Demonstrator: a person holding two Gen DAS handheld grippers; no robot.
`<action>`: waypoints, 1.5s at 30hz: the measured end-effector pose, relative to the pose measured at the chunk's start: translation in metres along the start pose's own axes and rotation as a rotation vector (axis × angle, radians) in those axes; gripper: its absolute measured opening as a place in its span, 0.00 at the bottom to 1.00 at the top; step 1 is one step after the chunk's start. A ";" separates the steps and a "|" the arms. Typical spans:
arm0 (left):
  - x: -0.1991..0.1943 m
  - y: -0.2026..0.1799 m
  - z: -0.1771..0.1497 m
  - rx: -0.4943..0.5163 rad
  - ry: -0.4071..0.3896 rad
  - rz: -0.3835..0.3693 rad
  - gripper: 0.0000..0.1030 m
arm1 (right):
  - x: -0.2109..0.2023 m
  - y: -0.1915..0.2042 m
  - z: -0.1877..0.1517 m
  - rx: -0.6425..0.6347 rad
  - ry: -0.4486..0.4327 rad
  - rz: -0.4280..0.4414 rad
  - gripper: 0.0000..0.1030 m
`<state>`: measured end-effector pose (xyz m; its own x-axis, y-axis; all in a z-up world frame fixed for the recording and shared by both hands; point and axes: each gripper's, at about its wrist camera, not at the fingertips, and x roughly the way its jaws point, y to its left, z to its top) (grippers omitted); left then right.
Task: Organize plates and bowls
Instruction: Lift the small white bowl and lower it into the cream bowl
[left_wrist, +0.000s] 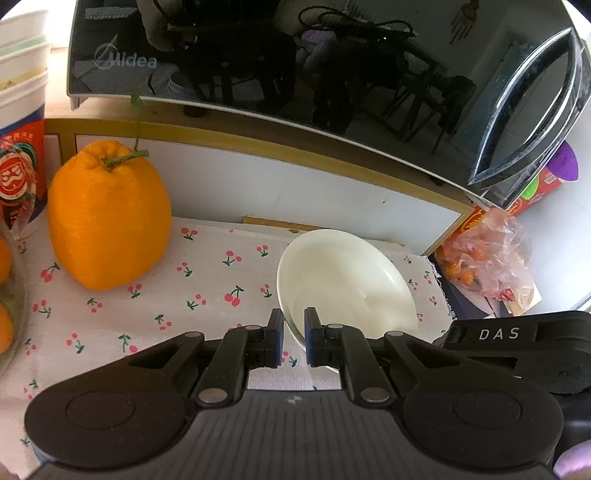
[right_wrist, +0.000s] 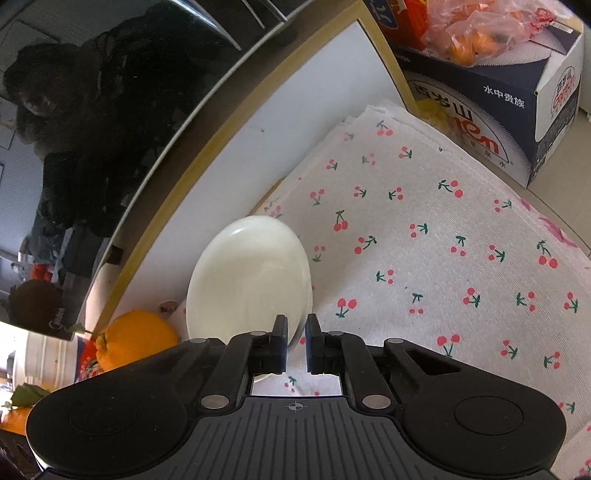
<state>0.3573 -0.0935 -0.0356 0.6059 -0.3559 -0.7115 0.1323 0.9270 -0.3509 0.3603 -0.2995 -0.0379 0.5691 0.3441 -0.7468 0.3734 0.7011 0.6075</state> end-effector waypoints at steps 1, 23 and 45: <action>-0.001 -0.001 0.000 0.002 0.000 0.002 0.10 | -0.002 0.001 -0.001 -0.001 0.000 -0.001 0.09; -0.081 -0.028 -0.024 0.014 -0.009 -0.008 0.10 | -0.108 0.011 -0.046 -0.038 -0.034 0.015 0.10; -0.143 -0.026 -0.118 -0.084 0.037 -0.106 0.12 | -0.181 -0.050 -0.136 -0.057 -0.050 0.039 0.10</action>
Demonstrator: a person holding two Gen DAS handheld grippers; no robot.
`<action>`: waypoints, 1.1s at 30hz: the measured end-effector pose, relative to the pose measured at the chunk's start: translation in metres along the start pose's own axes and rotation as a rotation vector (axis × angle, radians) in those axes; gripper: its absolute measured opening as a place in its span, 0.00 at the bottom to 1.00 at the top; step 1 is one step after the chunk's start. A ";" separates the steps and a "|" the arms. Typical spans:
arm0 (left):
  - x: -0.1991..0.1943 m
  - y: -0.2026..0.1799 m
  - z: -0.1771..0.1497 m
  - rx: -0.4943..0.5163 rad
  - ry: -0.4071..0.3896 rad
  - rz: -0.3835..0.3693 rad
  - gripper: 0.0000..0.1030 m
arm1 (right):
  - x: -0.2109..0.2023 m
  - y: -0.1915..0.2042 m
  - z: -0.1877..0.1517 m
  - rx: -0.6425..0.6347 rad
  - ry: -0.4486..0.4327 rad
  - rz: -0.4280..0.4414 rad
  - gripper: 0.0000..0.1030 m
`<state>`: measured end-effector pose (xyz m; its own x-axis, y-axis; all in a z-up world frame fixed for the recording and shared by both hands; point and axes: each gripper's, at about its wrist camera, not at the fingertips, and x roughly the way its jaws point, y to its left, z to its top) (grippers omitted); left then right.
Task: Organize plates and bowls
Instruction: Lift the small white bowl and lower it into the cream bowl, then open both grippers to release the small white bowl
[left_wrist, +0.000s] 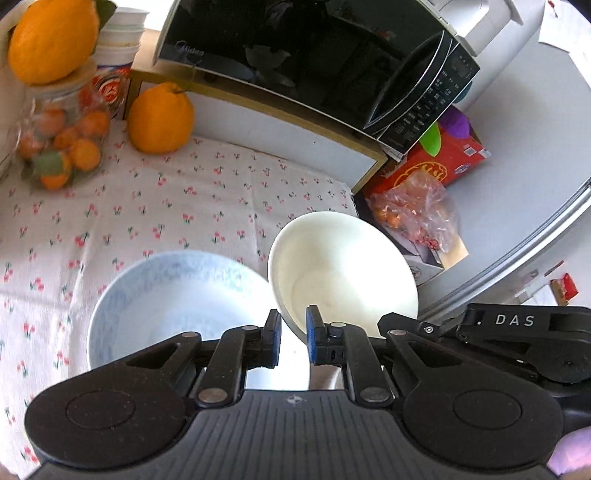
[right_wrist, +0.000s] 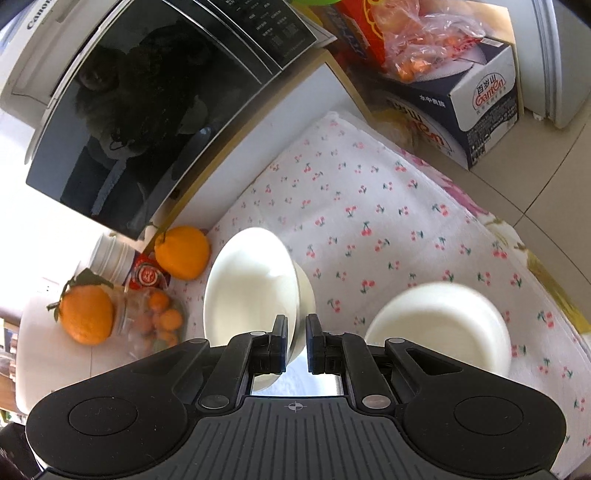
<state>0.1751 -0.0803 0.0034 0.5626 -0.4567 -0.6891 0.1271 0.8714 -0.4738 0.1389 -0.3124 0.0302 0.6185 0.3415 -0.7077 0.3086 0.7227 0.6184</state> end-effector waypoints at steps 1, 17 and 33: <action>-0.002 0.001 -0.003 -0.003 0.003 -0.005 0.12 | -0.002 -0.001 -0.003 -0.006 -0.001 -0.005 0.10; -0.015 -0.014 -0.046 0.001 0.013 -0.053 0.13 | -0.022 -0.026 -0.027 -0.075 -0.028 -0.061 0.11; 0.013 -0.046 -0.065 0.042 0.094 -0.067 0.16 | -0.032 -0.072 -0.016 -0.020 -0.016 -0.132 0.12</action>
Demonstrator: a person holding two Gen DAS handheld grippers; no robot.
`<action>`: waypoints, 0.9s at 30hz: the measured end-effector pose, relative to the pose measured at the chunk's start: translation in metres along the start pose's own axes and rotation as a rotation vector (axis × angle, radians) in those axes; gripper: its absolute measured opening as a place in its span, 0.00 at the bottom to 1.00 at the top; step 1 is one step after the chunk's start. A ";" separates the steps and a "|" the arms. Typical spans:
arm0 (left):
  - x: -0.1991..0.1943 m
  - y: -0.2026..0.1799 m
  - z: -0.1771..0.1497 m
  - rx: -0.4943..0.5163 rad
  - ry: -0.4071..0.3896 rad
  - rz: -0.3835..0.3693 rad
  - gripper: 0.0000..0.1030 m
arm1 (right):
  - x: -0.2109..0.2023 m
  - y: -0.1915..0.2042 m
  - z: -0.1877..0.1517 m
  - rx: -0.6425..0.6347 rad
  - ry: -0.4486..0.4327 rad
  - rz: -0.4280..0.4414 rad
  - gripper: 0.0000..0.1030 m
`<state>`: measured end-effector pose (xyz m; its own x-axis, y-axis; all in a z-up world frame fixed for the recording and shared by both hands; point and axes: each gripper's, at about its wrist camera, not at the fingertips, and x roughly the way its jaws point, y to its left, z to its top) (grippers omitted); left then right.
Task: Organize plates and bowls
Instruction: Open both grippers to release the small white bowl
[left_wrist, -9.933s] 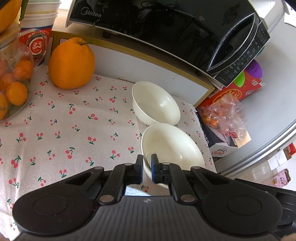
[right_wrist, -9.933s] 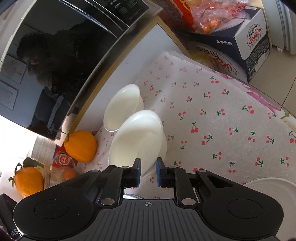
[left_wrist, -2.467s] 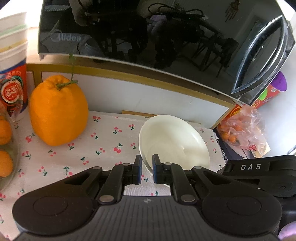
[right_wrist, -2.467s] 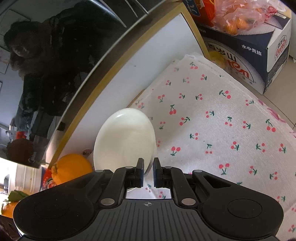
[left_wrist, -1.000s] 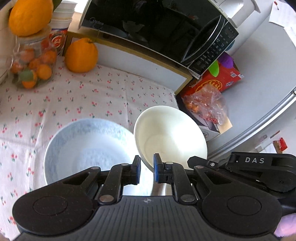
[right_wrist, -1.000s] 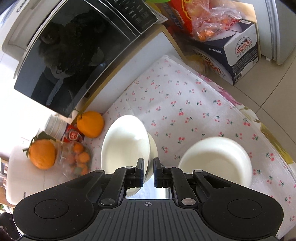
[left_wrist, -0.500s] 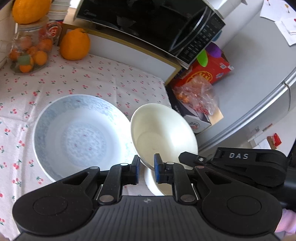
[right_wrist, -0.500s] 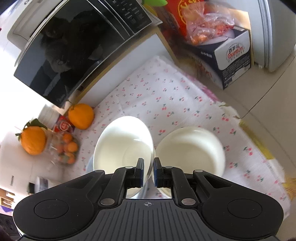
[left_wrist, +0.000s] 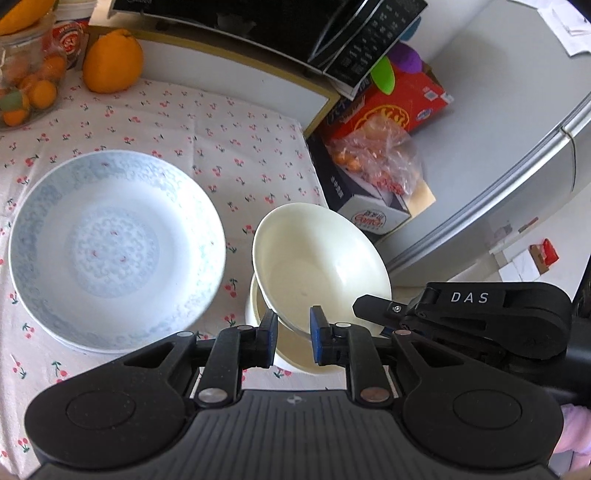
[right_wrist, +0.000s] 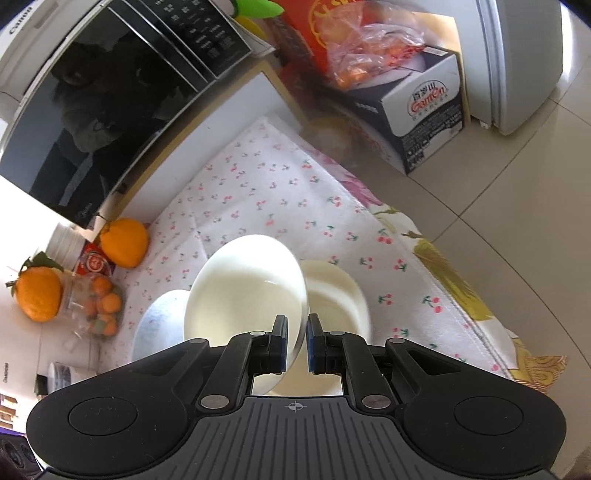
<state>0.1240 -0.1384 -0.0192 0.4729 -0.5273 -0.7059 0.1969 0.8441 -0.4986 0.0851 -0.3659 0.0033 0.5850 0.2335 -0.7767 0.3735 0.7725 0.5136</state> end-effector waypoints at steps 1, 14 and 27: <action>0.001 -0.001 -0.001 0.001 0.003 0.002 0.16 | 0.001 -0.002 0.000 0.003 0.006 -0.001 0.13; 0.013 -0.004 -0.007 0.022 0.040 0.033 0.18 | 0.012 -0.012 0.001 0.028 0.063 -0.017 0.14; 0.016 -0.010 -0.008 0.056 0.048 0.051 0.24 | 0.013 -0.011 0.001 0.018 0.059 -0.035 0.20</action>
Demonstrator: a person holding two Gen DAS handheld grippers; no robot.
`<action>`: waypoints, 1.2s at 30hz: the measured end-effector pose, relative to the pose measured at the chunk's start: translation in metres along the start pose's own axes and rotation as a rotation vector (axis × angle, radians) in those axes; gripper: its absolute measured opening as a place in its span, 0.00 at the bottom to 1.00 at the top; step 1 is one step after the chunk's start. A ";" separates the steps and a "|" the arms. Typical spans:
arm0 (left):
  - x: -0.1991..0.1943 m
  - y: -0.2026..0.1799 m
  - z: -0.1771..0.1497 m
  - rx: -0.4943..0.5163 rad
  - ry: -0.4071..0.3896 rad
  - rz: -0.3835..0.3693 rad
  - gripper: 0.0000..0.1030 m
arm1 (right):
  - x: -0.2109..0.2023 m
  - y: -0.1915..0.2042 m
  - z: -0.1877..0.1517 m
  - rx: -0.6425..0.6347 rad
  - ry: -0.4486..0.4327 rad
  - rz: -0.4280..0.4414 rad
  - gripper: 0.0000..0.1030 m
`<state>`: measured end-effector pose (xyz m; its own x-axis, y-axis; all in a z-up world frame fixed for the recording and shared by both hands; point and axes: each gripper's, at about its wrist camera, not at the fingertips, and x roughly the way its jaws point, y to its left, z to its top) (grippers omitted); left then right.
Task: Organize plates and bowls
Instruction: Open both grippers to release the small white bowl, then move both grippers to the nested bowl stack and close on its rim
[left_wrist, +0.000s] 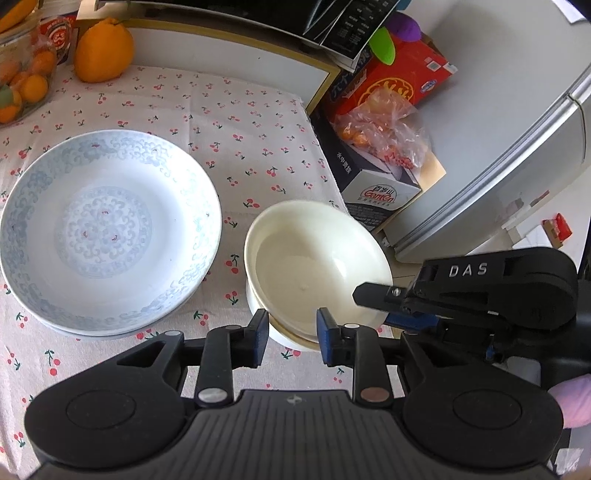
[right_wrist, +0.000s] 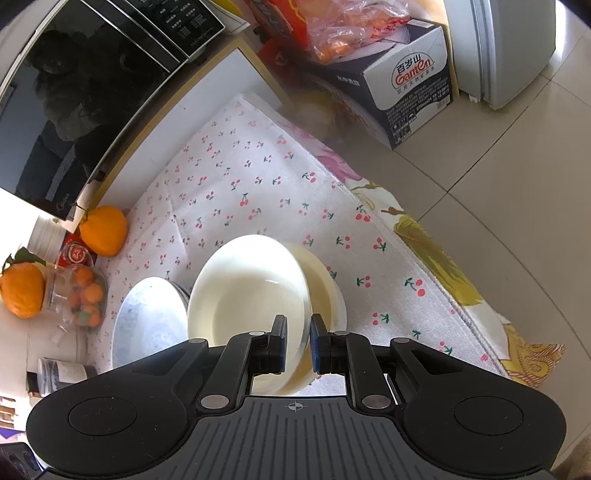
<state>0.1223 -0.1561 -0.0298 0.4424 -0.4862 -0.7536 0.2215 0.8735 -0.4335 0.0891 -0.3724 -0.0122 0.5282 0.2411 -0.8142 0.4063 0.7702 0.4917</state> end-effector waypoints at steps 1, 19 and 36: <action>0.000 -0.001 0.000 0.006 -0.001 0.003 0.24 | 0.000 0.001 0.000 -0.003 -0.003 -0.003 0.21; -0.003 -0.006 -0.006 0.126 -0.026 0.043 0.51 | -0.008 0.006 0.002 -0.065 -0.038 0.000 0.50; -0.011 -0.003 -0.029 0.371 -0.077 0.019 0.88 | -0.012 0.010 0.001 -0.244 -0.110 0.047 0.82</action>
<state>0.0914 -0.1544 -0.0343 0.5102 -0.4790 -0.7143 0.5061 0.8387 -0.2009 0.0876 -0.3687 0.0027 0.6257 0.2246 -0.7470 0.1943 0.8826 0.4281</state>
